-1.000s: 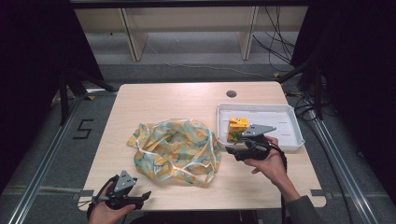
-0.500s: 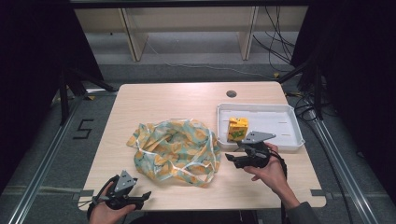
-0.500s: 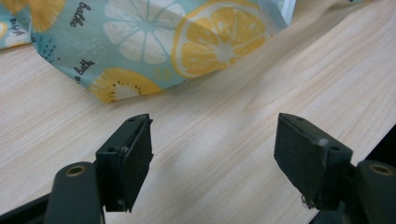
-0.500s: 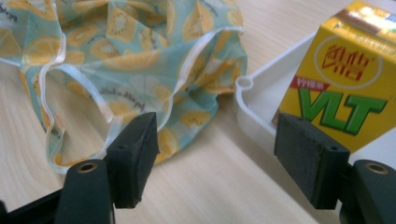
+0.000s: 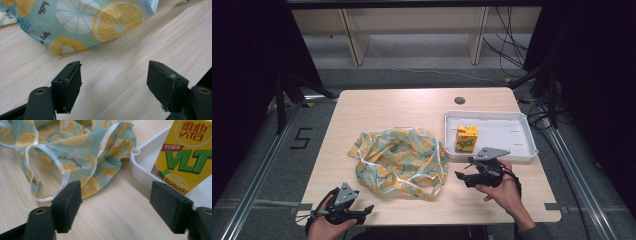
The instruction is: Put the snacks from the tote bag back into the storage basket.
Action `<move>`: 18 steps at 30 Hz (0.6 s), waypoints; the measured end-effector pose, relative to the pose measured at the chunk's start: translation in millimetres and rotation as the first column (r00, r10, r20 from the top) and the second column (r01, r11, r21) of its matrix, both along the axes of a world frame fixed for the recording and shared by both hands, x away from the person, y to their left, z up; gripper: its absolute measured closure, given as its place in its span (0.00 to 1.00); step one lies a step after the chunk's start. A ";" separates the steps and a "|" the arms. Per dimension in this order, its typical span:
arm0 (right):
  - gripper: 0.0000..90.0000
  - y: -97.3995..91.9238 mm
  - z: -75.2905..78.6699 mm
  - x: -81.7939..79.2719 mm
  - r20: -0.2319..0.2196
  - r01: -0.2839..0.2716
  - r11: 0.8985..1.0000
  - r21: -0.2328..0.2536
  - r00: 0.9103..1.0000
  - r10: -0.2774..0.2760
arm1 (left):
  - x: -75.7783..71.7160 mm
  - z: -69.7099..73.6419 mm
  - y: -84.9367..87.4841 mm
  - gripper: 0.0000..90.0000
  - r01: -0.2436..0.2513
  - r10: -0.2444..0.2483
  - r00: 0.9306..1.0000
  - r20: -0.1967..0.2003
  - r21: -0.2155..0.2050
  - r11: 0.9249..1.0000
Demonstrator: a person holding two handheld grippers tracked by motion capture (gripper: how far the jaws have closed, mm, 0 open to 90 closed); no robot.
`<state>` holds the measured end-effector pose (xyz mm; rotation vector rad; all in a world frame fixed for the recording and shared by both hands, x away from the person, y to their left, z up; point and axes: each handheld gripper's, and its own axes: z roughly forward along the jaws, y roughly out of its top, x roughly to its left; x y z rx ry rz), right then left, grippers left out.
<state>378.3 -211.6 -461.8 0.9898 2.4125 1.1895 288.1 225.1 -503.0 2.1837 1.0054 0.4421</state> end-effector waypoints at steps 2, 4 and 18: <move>0.27 -0.7 -0.7 -3.1 -0.013 0.012 1.000 0.002 1.000 -0.012 | -0.4 -0.6 -0.6 0.30 -0.009 0.009 1.000 -0.009 -0.010 1.000; 0.25 -1.5 -2.4 -4.4 0.006 0.013 1.000 -0.001 1.000 -0.013 | -0.1 -1.3 -1.0 0.30 -0.015 0.015 1.000 -0.004 -0.011 1.000; 0.22 -5.0 -11.1 -20.4 -0.028 0.015 1.000 -0.007 0.999 -0.015 | -0.2 0.1 0.0 0.30 0.006 -0.006 1.000 0.000 0.010 1.000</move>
